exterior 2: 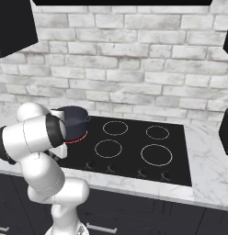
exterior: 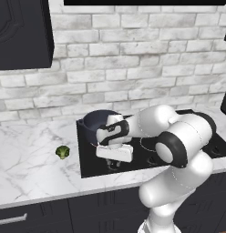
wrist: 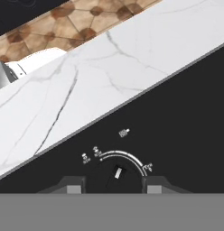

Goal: Turn on the burner for the pot on the stove. Wait thirty seconds for the pot to heat up. Then add the broccoli to the pot.

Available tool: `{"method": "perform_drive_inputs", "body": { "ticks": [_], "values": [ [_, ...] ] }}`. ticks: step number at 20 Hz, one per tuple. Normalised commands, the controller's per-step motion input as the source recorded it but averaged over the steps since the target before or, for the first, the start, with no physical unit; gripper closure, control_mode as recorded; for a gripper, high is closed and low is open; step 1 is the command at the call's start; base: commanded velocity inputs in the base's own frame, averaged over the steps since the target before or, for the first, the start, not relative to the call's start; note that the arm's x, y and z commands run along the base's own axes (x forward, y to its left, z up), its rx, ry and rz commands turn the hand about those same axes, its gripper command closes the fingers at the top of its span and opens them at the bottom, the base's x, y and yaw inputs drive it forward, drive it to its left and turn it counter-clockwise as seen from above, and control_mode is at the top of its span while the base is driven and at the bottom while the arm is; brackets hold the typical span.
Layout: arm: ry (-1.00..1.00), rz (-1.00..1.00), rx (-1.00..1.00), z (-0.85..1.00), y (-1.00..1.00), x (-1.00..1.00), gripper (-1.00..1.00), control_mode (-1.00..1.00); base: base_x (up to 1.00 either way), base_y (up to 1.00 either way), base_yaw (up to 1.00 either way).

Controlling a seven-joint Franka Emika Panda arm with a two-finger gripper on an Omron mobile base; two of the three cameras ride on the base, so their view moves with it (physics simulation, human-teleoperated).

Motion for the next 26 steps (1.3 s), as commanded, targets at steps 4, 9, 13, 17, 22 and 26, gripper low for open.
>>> {"method": "perform_drive_inputs", "body": {
  "ticks": [4, 9, 13, 17, 22, 26],
  "values": [
    [0.0, 0.0, 0.0, 0.0, 0.0, 0.0, 1.0, -1.0, 0.0, 0.0, 0.0],
    [0.0, 0.0, 0.0, 0.0, 0.0, 0.0, 1.0, -1.0, 0.0, 0.0, 0.0],
    [0.0, 0.0, 0.0, 0.0, 0.0, 0.0, 1.0, -1.0, 0.0, 0.0, 0.0],
    [0.0, 0.0, 0.0, 0.0, 0.0, 0.0, 1.0, -1.0, 0.0, 0.0, 0.0],
    [0.0, 0.0, 0.0, 0.0, 0.0, 0.0, 1.0, -1.0, 0.0, 0.0, 0.0],
    [0.0, 0.0, 0.0, 0.09, 0.0, 0.0, 1.0, -1.0, 0.0, 0.0, 0.0]
  ]
}}
